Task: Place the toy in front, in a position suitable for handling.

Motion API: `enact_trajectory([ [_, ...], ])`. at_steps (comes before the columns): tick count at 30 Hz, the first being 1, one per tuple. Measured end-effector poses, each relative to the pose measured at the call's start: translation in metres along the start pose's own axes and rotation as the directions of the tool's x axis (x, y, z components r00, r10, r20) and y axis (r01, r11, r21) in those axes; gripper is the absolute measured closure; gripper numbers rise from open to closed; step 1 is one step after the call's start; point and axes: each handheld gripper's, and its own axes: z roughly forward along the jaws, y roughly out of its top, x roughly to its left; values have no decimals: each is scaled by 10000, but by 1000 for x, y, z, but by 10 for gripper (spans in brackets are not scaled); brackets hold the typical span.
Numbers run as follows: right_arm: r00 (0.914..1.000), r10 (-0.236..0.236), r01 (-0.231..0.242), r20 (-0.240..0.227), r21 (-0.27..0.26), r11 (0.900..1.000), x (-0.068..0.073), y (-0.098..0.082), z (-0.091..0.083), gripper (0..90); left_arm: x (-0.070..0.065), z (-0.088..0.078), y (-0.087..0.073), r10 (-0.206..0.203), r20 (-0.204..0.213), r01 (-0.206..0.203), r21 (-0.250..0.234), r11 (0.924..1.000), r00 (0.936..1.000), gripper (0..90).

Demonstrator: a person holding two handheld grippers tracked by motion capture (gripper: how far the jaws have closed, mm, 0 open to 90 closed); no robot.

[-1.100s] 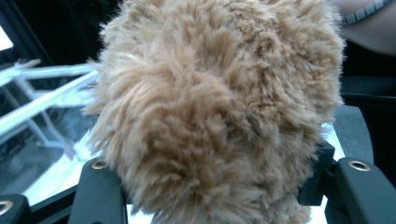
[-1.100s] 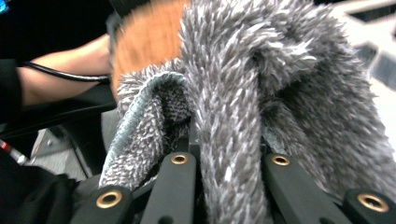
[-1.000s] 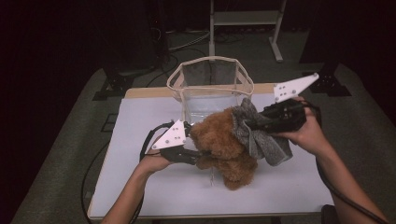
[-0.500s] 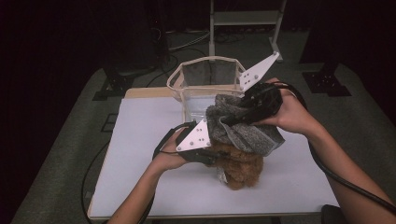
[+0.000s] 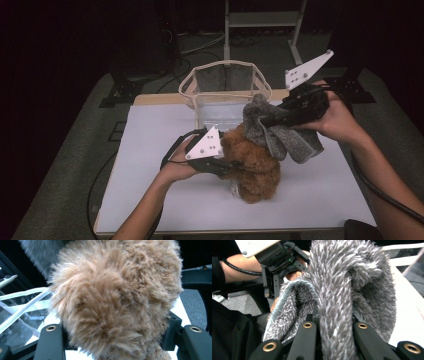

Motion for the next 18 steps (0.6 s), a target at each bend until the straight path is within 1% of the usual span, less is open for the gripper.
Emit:
enact_trajectory([
  [1, 9999, -64, 65, -119, 62, 10000, 1, 1, 7, 791, 0, 0, 1, -23, 25, 23, 132, 9999, 10000, 308],
  [3, 9998, -104, 106, -144, 110, 9999, 1, 1, 16, 791, 2, -1, 1, -189, 59, 185, 490, 9986, 9998, 250],
  [5, 9996, -93, 90, -256, -125, 9999, -1, 2, 23, 792, 4, -6, -1, -409, 55, 404, 650, 9971, 9991, 196],
  [6, 9997, -29, 25, -254, -165, 9999, -1, 2, 25, 792, 5, -10, -1, -540, 91, 533, 650, 9965, 9985, 175],
  [7, 9995, -99, 94, -291, -186, 9998, -2, 3, 29, 792, 5, -13, -1, -531, 106, 523, 648, 9965, 9985, 148],
  [8, 9994, -69, 63, -329, -200, 9998, -2, 4, 32, 792, 4, -18, 0, -532, 99, 526, 559, 9970, 9985, 130],
  [9, 9992, -166, 158, -360, -213, 9996, -1, 5, 36, 792, 4, -23, 1, -550, 161, 542, 435, 9976, 9984, 117],
  [10, 9990, -167, 158, -421, -209, 9997, 0, 7, 40, 793, 5, -28, 2, -626, 176, 621, 304, 9976, 9979, 116],
  [11, 9983, -289, 280, -512, -184, 9994, 0, 9, 46, 793, 5, -31, 3, -640, 132, 638, 170, 9978, 9979, 116],
  [12, 9980, -314, 306, -552, -159, 9994, 2, 12, 53, 793, 5, -34, 4, -632, 131, 630, 162, 9979, 9979, 116],
  [14, 9966, -504, 501, -656, -74, 9987, 6, 18, 66, 793, 4, -35, 2, -662, 125, 655, 533, 9964, 9977, 109],
  [15, 9957, -572, 573, -730, -9, 9984, 8, 21, 73, 792, 3, -36, -1, -610, 150, 598, 744, 9954, 9980, 109],
  [16, 9950, -689, 697, -726, 80, 9975, 9, 23, 79, 792, 2, -37, -5, -497, 129, 484, 891, 9949, 9987, 140],
  [17, 9946, -804, 815, -654, 143, 9966, 11, 24, 84, 792, 1, -39, -10, -405, 107, 394, 932, 9949, 9991, 162],
  [18, 9944, -836, 846, -648, 120, 9963, 13, 24, 87, 791, 0, -41, -15, -499, 113, 489, 755, 9959, 9987, 185],
])
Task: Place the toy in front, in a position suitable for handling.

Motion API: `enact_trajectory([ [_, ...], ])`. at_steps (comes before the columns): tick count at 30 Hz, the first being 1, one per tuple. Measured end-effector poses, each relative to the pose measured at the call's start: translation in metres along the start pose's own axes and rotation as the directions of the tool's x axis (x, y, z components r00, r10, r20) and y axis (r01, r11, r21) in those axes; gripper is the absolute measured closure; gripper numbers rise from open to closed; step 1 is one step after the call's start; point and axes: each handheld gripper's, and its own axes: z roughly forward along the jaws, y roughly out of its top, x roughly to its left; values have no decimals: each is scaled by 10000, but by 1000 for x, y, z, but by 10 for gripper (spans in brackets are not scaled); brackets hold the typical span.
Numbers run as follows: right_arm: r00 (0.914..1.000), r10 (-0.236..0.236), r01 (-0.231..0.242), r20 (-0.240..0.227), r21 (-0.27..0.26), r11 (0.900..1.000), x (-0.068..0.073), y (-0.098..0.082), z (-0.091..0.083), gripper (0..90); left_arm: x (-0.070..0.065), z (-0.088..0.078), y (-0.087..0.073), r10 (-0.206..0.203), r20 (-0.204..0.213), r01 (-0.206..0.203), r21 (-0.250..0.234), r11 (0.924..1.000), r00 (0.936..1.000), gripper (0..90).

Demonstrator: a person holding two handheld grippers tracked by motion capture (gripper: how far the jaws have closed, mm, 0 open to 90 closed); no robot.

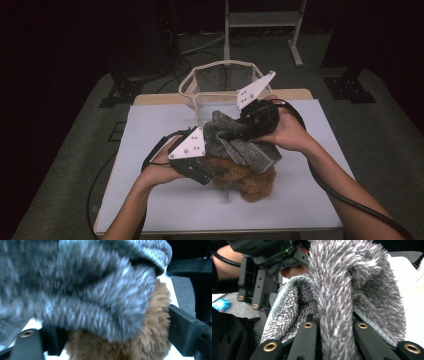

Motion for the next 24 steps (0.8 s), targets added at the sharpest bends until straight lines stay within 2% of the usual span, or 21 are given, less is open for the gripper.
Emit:
enact_trajectory([
  [3, 9999, 39, -44, -138, -354, 9994, 1, -2, -2, 791, 1, -6, -11, -182, -56, 181, -179, 9997, 9998, 210],
  [7, 9998, 140, -151, -147, -774, 9969, 1, -11, -8, 790, 2, -10, -19, -419, -214, 417, -109, 9991, 9989, 209],
  [8, 9997, 195, -209, -172, -845, 9962, 2, -14, -10, 788, 3, -11, -22, -449, -355, 451, 44, 9990, 9984, 205],
  [10, 9998, 196, -191, 64, -639, 9978, 3, -25, -9, 784, 5, -17, -30, -574, -589, 587, 212, 9981, 9966, 201],
  [12, 9992, 397, -395, 21, -558, 9977, 2, -41, -2, 783, 4, -20, -39, -704, -662, 721, 240, 9971, 9953, 200],
  [13, 9979, 651, -652, -43, -592, 9961, 1, -52, 4, 784, 4, -21, -42, -712, -690, 733, 295, 9969, 9951, 200],
  [19, 9894, 1443, -1451, -168, -604, 9876, -10, -91, 28, 784, 2, -35, -68, -992, -1018, 1065, 690, 9919, 9899, 199],
  [21, 9864, 1626, -1636, -239, -488, 9853, -13, -100, 36, 785, 2, -40, -77, -1164, -1141, 1259, 794, 9889, 9866, 192],
  [24, 9801, 1881, -1920, -631, -623, 9794, -16, -107, 48, 786, 0, -49, -87, -1268, -1349, 1383, 793, 9872, 9827, 179],
])
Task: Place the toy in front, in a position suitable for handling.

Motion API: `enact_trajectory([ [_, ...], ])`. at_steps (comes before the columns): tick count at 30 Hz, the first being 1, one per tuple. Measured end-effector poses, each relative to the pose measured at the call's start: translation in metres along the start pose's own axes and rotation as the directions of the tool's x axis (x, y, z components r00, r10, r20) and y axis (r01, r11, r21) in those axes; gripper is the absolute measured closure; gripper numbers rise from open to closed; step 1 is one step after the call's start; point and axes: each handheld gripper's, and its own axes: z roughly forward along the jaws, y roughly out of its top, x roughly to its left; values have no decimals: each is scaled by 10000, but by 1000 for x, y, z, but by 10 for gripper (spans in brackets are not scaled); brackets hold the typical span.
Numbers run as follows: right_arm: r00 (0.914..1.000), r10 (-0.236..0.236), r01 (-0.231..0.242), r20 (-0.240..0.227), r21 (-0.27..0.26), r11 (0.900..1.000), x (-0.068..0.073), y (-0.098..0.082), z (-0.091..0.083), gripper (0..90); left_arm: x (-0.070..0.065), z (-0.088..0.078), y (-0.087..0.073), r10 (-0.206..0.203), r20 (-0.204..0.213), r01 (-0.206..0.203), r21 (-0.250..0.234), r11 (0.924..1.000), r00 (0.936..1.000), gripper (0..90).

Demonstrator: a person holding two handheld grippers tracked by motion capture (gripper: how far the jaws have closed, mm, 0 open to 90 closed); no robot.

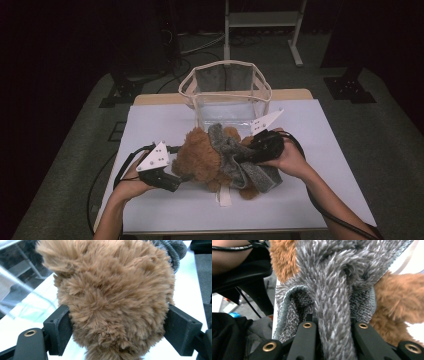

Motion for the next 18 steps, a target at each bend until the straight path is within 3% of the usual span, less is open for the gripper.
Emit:
enact_trajectory([
  [3, 9999, 22, -21, -109, 96, 10000, -1, -1, 12, 786, -1, -13, 0, -130, -113, 123, -608, 9981, 9999, 179],
  [5, 9998, -158, 162, -105, 410, 9990, 0, -2, 22, 786, -5, -20, 4, -10, -131, -4, -1023, 9948, 9999, 179],
  [6, 9998, -155, 161, -140, 492, 9987, 0, -2, 26, 787, -7, -20, 6, 155, -22, -156, -880, 9960, 9999, 179],
  [8, 9997, -162, 174, -192, 600, 9980, 1, -1, 36, 787, -11, -11, 3, 499, 93, -498, -116, 9987, 9987, 181],
  [11, 9997, -229, 236, -122, 538, 9983, 1, 0, 38, 787, -10, 4, -7, 512, 309, -531, 632, 9966, 9982, 182],
  [16, 9999, -75, 69, 126, 473, 9989, -1, -8, 19, 787, 0, 16, -23, 411, -94, -397, 1180, 9922, 9991, 182],
  [18, 9996, 174, -180, 237, 230, 9996, -3, -16, 6, 786, 2, 17, -27, 407, -105, -393, 1100, 9932, 9991, 182],
])
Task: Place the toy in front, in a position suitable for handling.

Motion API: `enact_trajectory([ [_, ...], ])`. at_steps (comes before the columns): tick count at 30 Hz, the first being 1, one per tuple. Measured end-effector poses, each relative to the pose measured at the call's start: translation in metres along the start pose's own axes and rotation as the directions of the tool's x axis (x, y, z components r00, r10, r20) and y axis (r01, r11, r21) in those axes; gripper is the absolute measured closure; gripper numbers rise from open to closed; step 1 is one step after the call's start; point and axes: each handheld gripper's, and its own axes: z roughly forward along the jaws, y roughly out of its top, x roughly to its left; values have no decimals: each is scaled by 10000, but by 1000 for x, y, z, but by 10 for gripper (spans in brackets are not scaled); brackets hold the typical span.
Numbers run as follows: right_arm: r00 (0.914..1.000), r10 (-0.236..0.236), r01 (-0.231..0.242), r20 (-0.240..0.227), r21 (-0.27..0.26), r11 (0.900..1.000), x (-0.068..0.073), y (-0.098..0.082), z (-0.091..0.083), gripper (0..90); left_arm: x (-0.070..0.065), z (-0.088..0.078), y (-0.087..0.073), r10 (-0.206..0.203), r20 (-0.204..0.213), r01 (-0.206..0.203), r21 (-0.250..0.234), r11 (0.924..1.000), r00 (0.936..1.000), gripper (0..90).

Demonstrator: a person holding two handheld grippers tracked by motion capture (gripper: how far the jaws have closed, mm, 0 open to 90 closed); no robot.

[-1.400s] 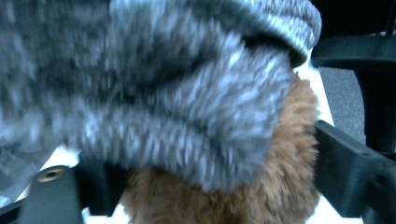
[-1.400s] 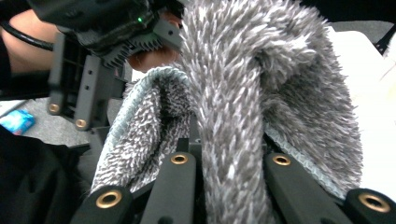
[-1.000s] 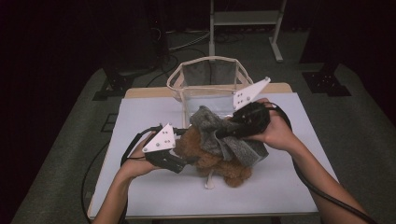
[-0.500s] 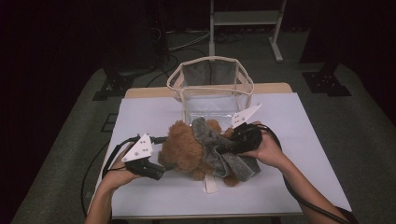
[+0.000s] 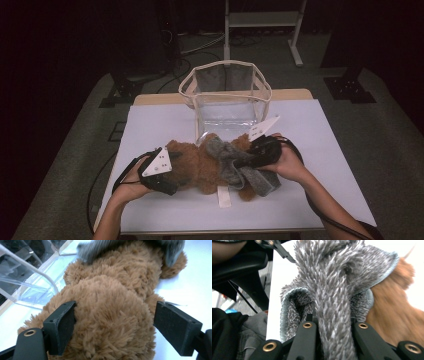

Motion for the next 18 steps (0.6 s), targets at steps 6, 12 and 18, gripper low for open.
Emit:
enact_trajectory([
  [6, 9948, 612, -597, 820, -204, 9980, -8, -32, -41, 784, 7, 2, 0, -49, -116, 51, 167, 9998, 9999, 181],
  [12, 9799, 1257, -1207, 1546, -413, 9918, -11, -61, -78, 784, 15, 5, 0, -104, -145, 107, 179, 9998, 9998, 180],
  [18, 9779, 1298, -1275, 1640, -243, 9915, -15, -64, -69, 776, 22, 3, 3, -211, -58, 211, -29, 9998, 9998, 170],
])
